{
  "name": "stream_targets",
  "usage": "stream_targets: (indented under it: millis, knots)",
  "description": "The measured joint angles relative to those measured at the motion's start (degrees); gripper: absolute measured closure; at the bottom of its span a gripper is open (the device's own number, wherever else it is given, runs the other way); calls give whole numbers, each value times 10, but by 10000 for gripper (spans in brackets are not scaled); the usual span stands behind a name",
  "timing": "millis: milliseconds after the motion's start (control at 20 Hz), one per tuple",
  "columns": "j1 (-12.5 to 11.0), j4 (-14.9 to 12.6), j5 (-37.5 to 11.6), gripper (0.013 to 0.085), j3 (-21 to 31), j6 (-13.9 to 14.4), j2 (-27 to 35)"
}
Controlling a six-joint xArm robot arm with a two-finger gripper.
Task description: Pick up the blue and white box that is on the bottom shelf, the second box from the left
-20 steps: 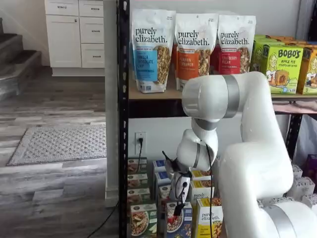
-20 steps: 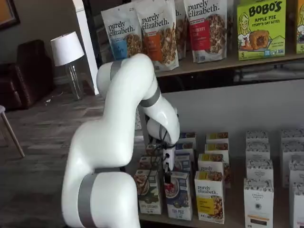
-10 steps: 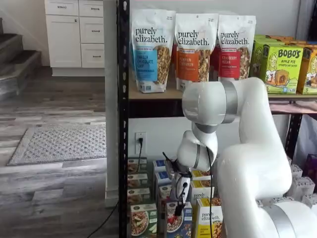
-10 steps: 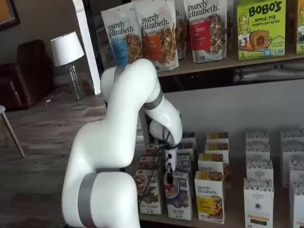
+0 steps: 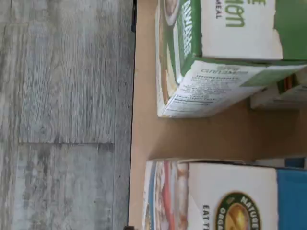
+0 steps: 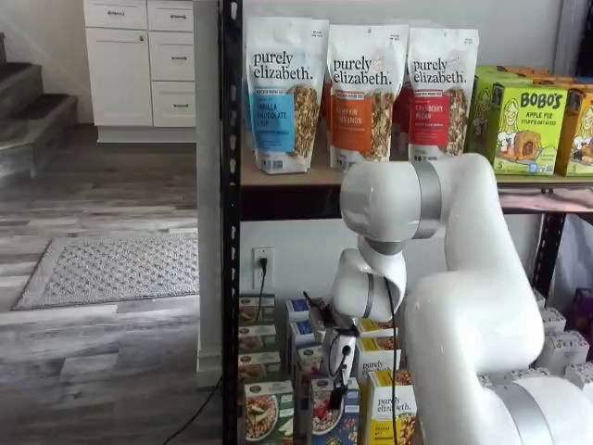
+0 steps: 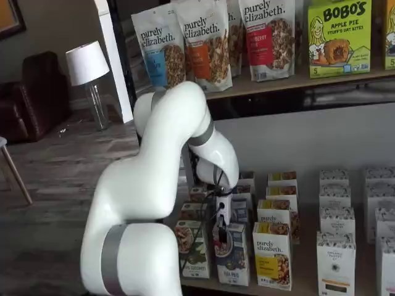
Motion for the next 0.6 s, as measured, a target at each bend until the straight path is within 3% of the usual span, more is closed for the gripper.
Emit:
stream_targets:
  millis: [350, 600]
  knots:
    - [-1, -39, 21, 130, -23, 33, 21]
    - [-3, -41, 14, 130, -27, 32, 28]
